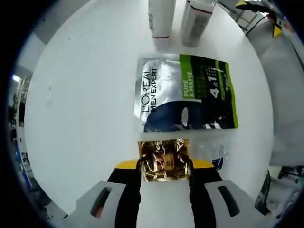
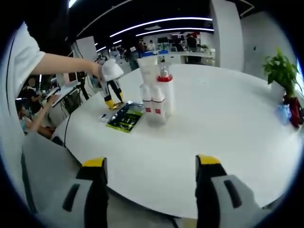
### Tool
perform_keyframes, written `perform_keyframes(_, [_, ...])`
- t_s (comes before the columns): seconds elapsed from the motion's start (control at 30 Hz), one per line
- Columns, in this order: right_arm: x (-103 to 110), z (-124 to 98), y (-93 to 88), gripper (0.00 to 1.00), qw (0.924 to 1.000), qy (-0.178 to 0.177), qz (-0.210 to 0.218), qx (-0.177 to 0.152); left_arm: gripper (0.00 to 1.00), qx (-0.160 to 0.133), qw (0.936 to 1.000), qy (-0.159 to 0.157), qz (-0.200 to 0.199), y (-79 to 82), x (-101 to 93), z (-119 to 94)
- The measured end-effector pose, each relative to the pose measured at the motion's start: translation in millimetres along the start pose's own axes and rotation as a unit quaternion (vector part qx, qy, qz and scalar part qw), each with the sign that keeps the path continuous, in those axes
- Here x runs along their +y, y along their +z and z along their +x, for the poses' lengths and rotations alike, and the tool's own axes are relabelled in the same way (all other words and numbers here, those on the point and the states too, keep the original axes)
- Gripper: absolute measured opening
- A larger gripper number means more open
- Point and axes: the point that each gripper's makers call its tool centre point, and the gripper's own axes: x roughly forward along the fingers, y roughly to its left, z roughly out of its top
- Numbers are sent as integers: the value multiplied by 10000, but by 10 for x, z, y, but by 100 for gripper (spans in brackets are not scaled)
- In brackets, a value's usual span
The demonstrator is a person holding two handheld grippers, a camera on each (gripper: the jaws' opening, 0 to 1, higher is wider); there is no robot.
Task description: Arrange the skincare products in the storage area until every visible bottle or jar stands upright without overlapping.
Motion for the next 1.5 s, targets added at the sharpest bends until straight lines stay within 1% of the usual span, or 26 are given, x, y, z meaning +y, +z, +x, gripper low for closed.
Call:
perform_keyframes(0.2, [3,1,3,76,10000,3,-2,-3,37,-28,10000,57,-28,3,12,12])
perform_keyframes(0.4, [7,2,-1,76,10000,10,-19,6,39,-46,9999,88,-38,7,10,9])
perform_keyframes(0.6, [4,-4,13,76,10000,-6,-34,-28,39,-94,9998,166,-64,40,14,-70])
perform_keyframes(0.7, [-3,-8,25,76,10000,-25,-45,-62,41,-181,9995,226,-128,64,14,-131])
perform_keyframes(0.77, [-16,-15,36,77,9999,-66,-59,-95,41,-302,9989,260,-254,88,2,-181])
perform_keyframes(0.83, [-23,-20,50,77,9998,-94,-62,-137,42,-489,9975,285,-430,124,-15,-239])
perform_keyframes(0.93, [-28,-30,71,78,9997,-120,-88,-196,44,-892,9919,392,-810,194,-24,-361])
perform_keyframes(1.1, [-45,-44,101,81,9993,-194,-163,-286,49,-1218,9841,560,-1161,212,-77,-520])
perform_keyframes(1.17, [-58,-54,120,82,9990,-239,-173,-337,52,-1443,9780,544,-1406,254,-149,-587])
perform_keyframes(1.2, [-60,-57,124,82,9989,-246,-165,-350,54,-1523,9762,548,-1446,270,-176,-617])
perform_keyframes(1.33, [-58,-69,150,83,9987,-234,-133,-429,62,-1834,9653,778,-1686,317,-267,-780])
perform_keyframes(1.4, [-57,-74,161,83,9986,-229,-126,-465,65,-2025,9580,868,-1833,337,-334,-860])
perform_keyframes(1.43, [-58,-78,167,83,9985,-234,-125,-485,67,-2151,9529,939,-1922,351,-356,-897])
perform_keyframes(1.47, [-59,-81,172,83,9984,-235,-122,-503,68,-2219,9494,978,-1998,351,-380,-920])
perform_keyframes(1.5, [-60,-84,178,83,9983,-239,-115,-526,70,-2245,9473,987,-2063,339,-418,-936])
